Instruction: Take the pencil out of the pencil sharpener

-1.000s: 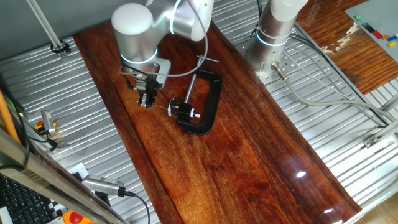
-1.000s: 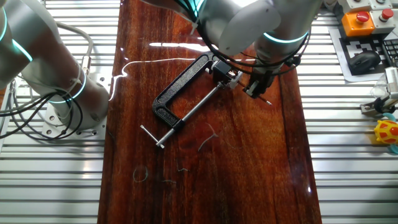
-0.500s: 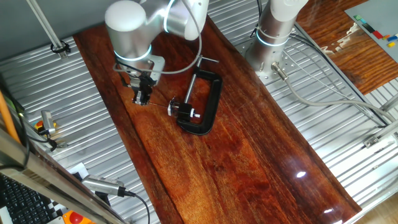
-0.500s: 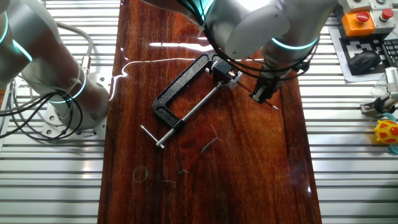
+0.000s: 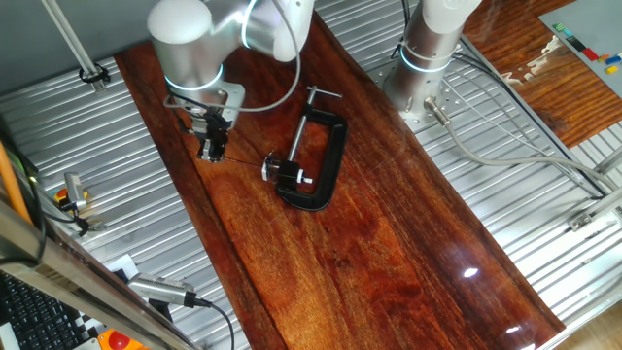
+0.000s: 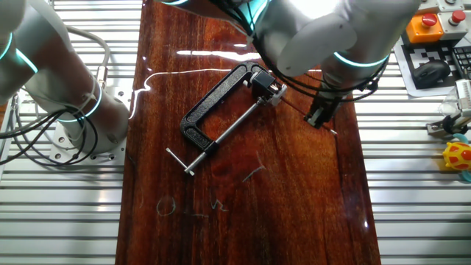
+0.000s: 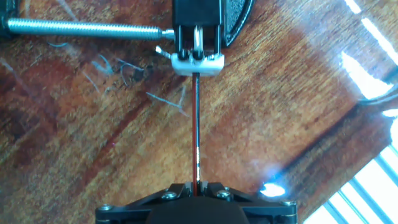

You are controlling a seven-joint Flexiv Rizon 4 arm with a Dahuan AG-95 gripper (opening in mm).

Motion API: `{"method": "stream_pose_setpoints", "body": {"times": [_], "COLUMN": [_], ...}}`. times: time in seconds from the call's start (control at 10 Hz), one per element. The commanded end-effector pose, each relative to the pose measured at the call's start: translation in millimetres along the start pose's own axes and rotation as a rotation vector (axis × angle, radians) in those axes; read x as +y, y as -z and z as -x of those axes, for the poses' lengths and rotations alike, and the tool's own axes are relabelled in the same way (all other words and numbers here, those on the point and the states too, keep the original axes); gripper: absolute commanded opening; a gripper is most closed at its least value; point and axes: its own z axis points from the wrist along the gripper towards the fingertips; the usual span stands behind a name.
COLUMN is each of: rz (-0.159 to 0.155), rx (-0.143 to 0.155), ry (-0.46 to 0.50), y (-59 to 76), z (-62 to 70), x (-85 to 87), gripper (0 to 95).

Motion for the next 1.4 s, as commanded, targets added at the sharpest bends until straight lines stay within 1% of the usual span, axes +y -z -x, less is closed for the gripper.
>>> {"method": "stream_pose_setpoints", "body": {"times": [0.1,0.6,1.0,1.2,1.4], "rz": [0.001,0.003,0.002,0.000,0.002], "rx": [0.000,0.001,-0.005,-0.011,-0.018], "ry": [0.002,0.015,0.029,0.037,0.034], "y": [0.5,1.9,1.8,0.5,-1.7], "z": [-3.9,-14.5,-24.2,-25.5,-23.5], "x": [0.4,2.2,7.1,9.3,13.3], "gripper": [0.0,0.0,0.0,0.0,0.0]}}
